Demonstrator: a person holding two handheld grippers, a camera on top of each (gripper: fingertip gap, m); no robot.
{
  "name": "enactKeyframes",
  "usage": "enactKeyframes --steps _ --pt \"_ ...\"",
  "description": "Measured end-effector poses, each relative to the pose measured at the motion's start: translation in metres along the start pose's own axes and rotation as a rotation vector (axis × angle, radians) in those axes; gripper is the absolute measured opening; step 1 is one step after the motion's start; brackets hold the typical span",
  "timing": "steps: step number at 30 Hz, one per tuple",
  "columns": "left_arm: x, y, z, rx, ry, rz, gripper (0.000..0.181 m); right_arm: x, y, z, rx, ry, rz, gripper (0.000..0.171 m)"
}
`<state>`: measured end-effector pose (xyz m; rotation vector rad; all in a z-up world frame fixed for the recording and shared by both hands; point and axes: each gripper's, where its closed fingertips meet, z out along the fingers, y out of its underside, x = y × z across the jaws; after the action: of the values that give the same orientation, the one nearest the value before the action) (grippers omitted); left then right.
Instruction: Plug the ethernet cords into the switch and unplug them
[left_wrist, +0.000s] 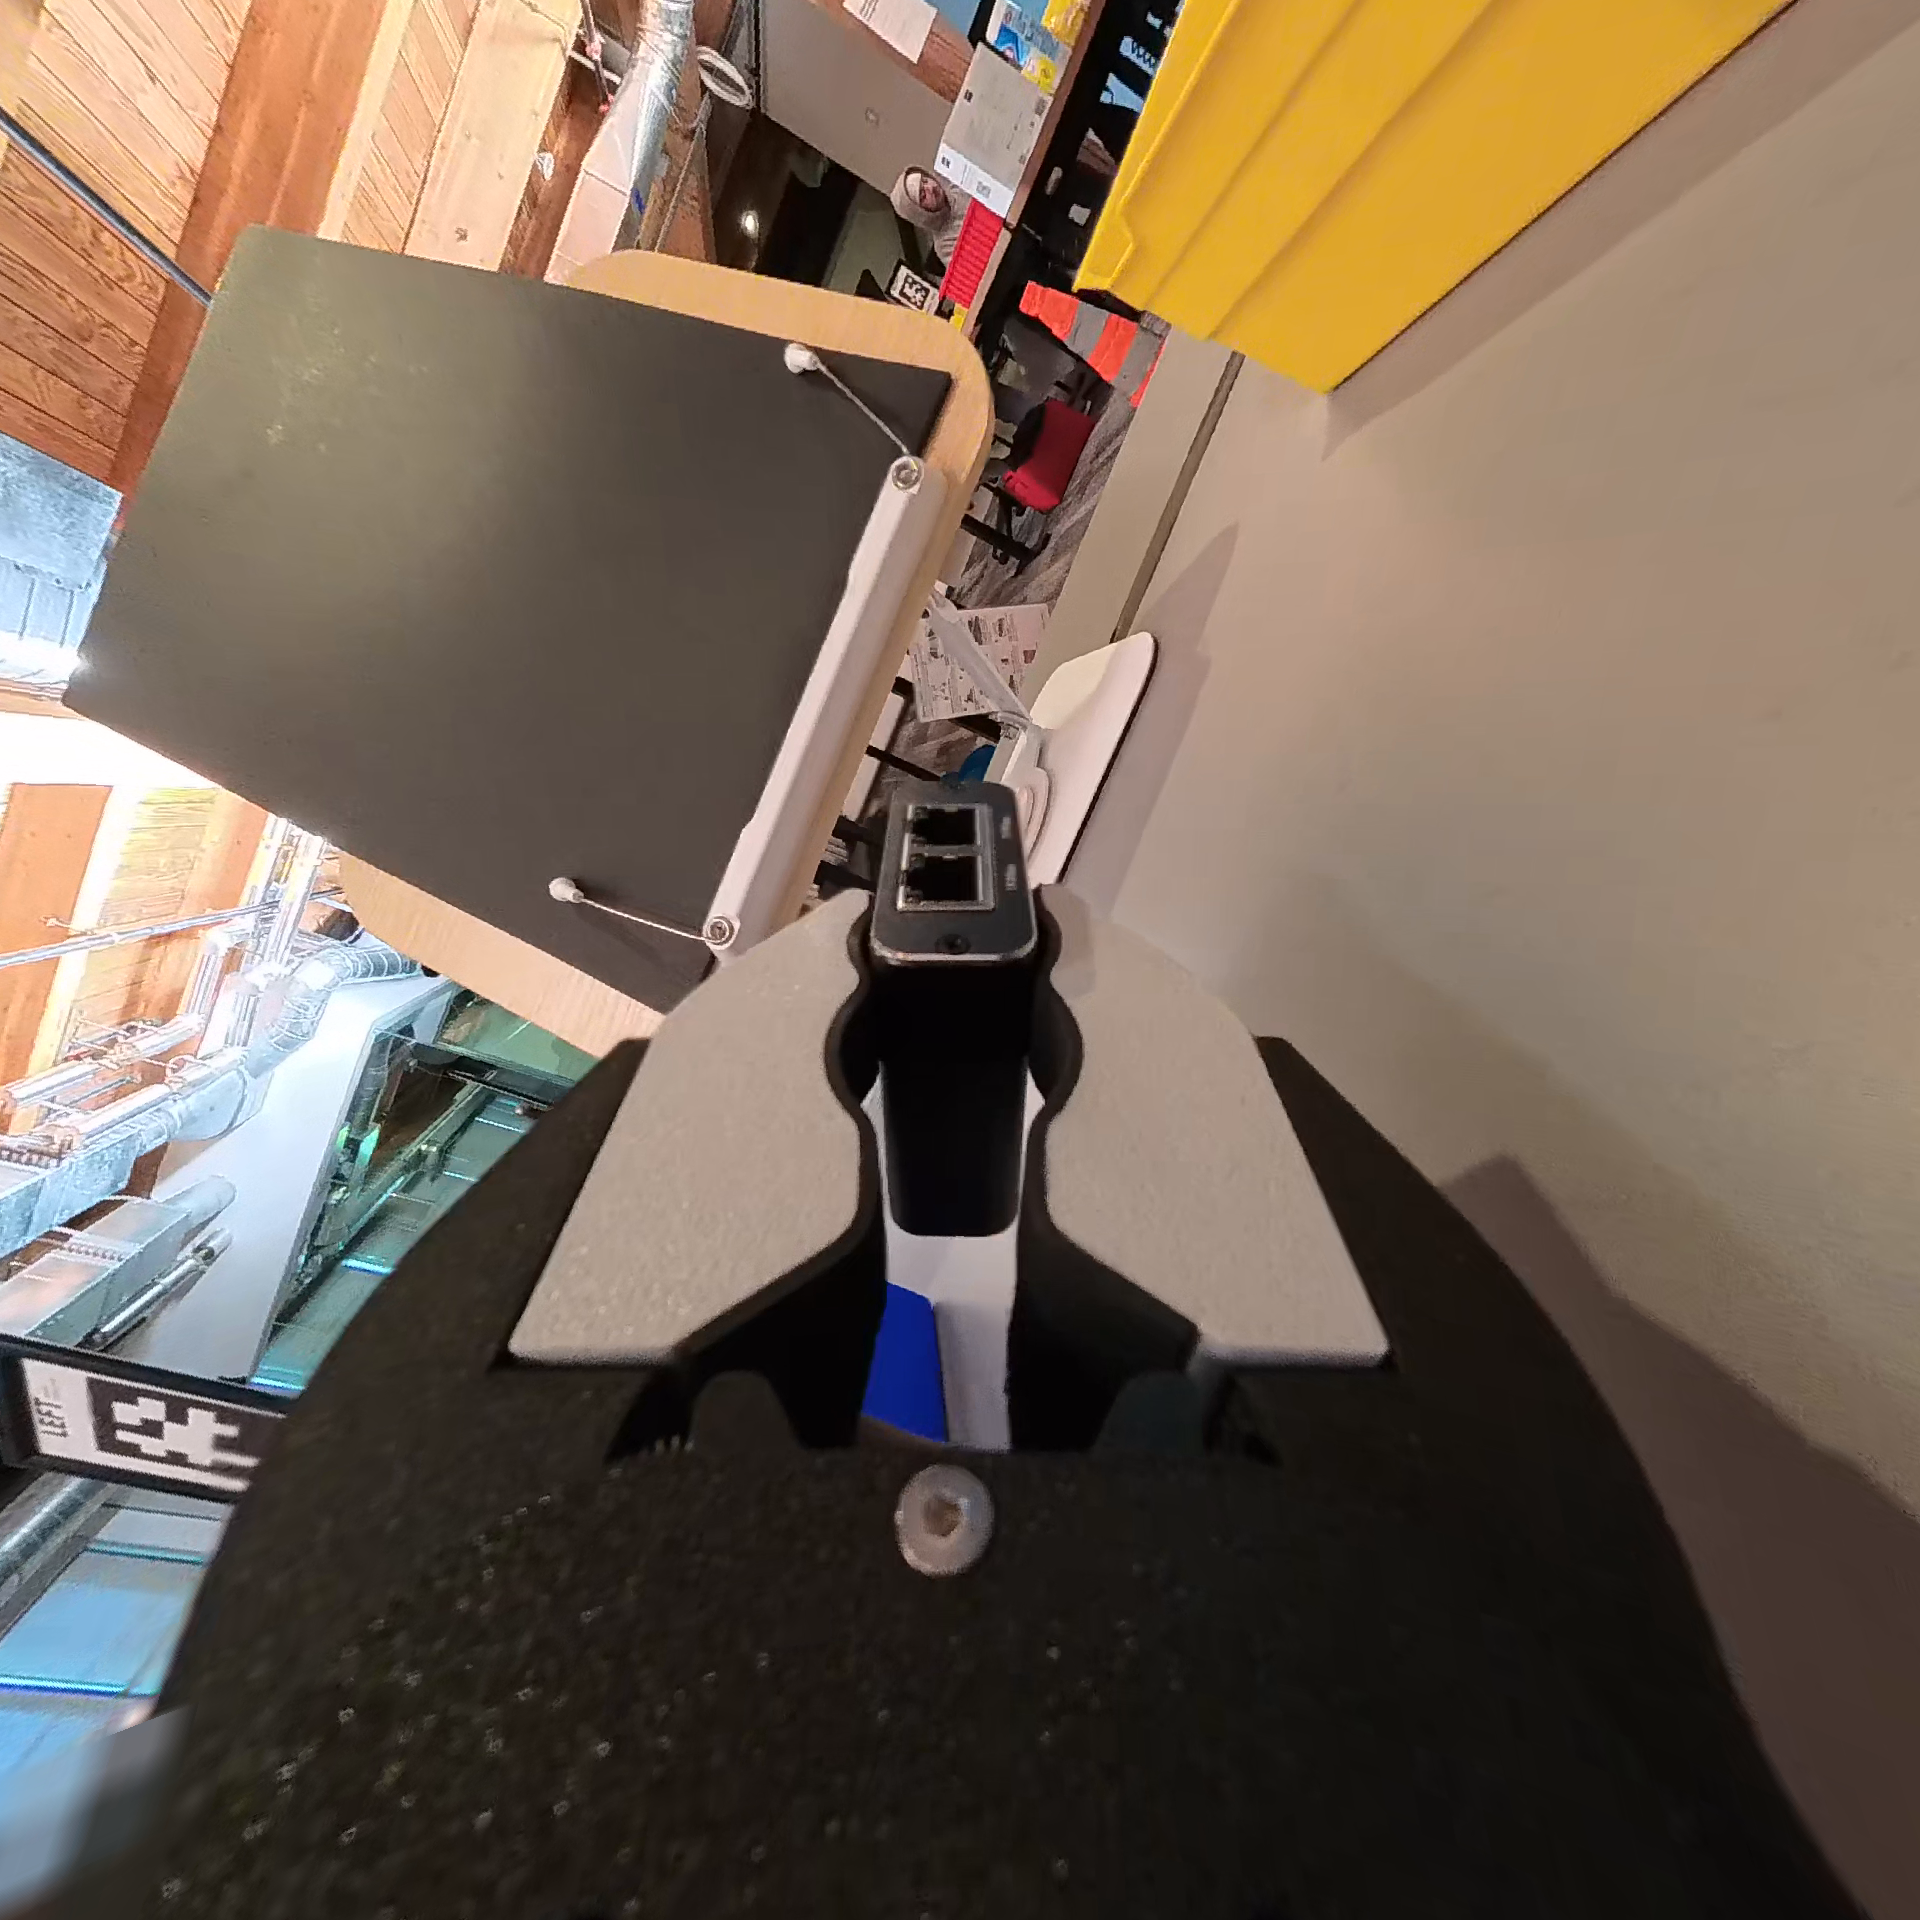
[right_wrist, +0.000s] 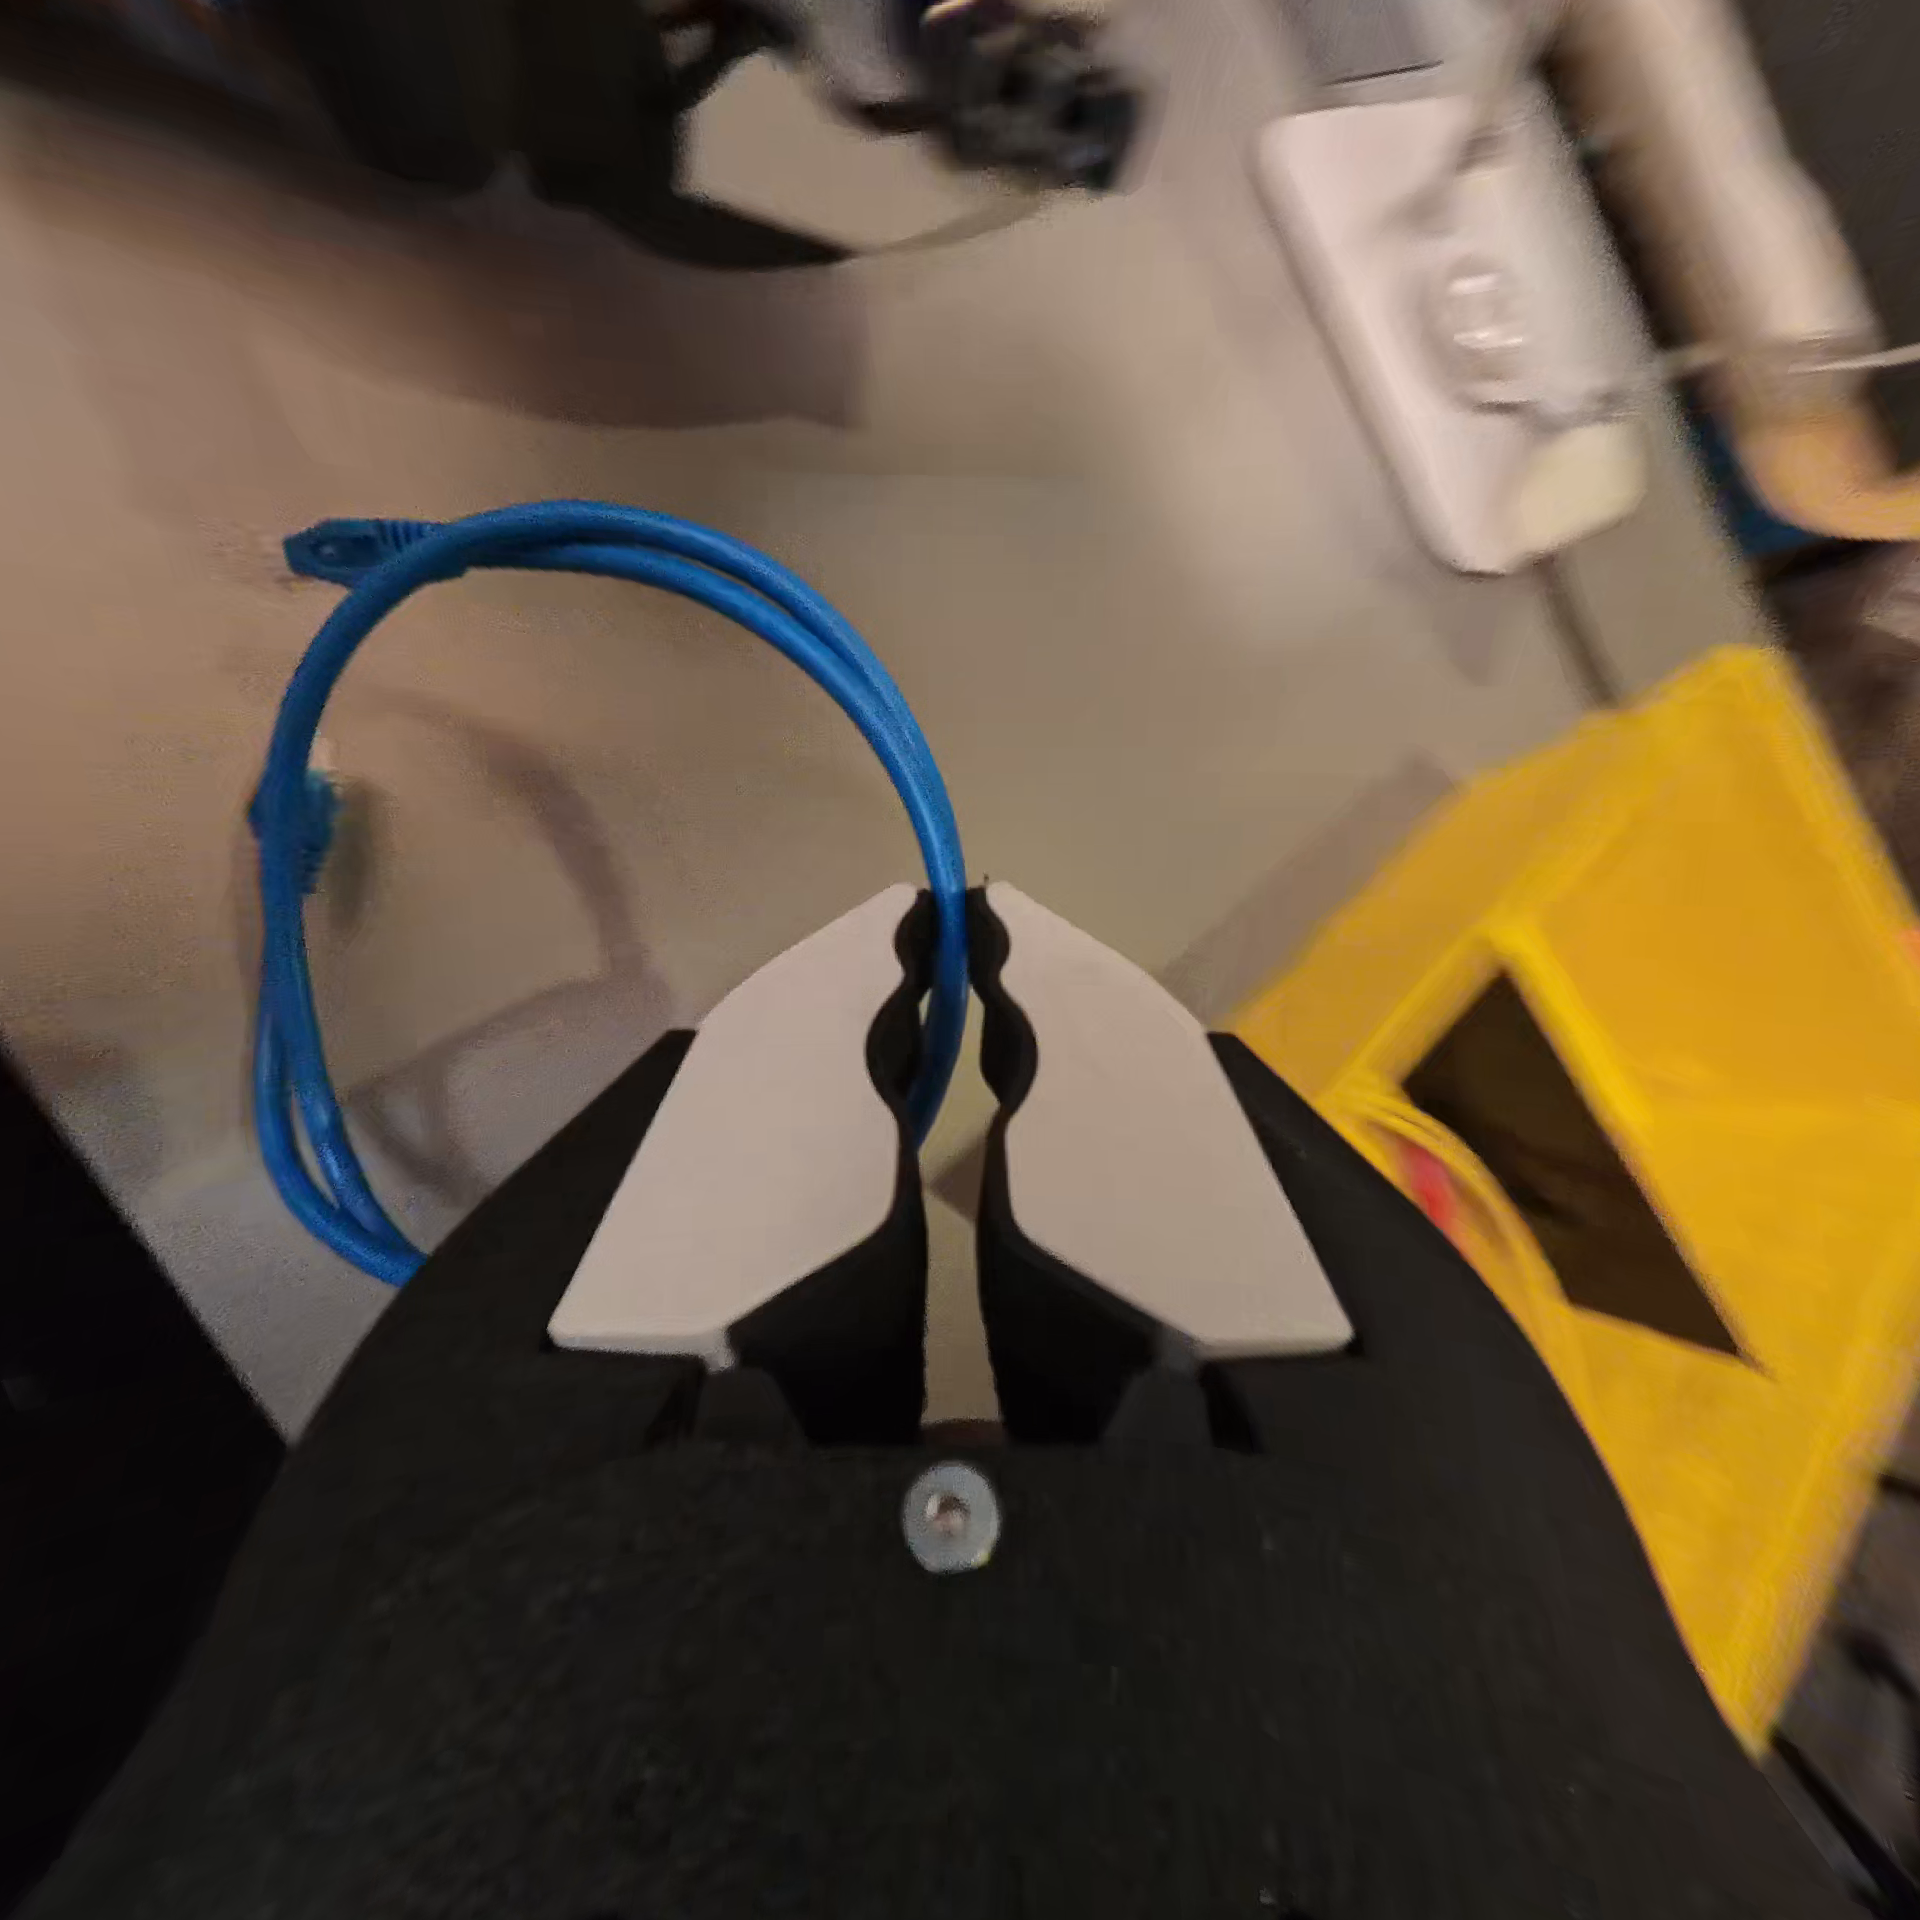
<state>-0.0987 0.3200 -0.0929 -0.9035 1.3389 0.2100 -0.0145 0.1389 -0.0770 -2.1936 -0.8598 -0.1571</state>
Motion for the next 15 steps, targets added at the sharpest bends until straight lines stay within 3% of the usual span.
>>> enactKeyframes --steps 1,4,7,11,15 --pt "0.001 0.0 0.0 0.0 0.007 -0.012 0.024 0.027 -0.001 -0.021 0.001 0.089 0.012 0.005" --pt "0.003 0.001 0.001 -0.003 0.022 -0.03 0.024 0.112 0.013 -0.081 -0.041 0.333 0.121 0.005" --pt "0.005 -0.001 0.001 -0.002 0.027 -0.026 0.024 0.169 0.07 -0.102 -0.275 0.381 0.372 0.005" --pt "0.007 -0.004 0.0 0.002 0.035 -0.016 0.024 0.207 0.133 -0.081 -0.502 0.267 0.629 0.005" --pt "0.009 -0.005 -0.001 0.005 0.044 -0.01 0.024 0.219 0.178 -0.028 -0.741 0.135 0.675 0.005"
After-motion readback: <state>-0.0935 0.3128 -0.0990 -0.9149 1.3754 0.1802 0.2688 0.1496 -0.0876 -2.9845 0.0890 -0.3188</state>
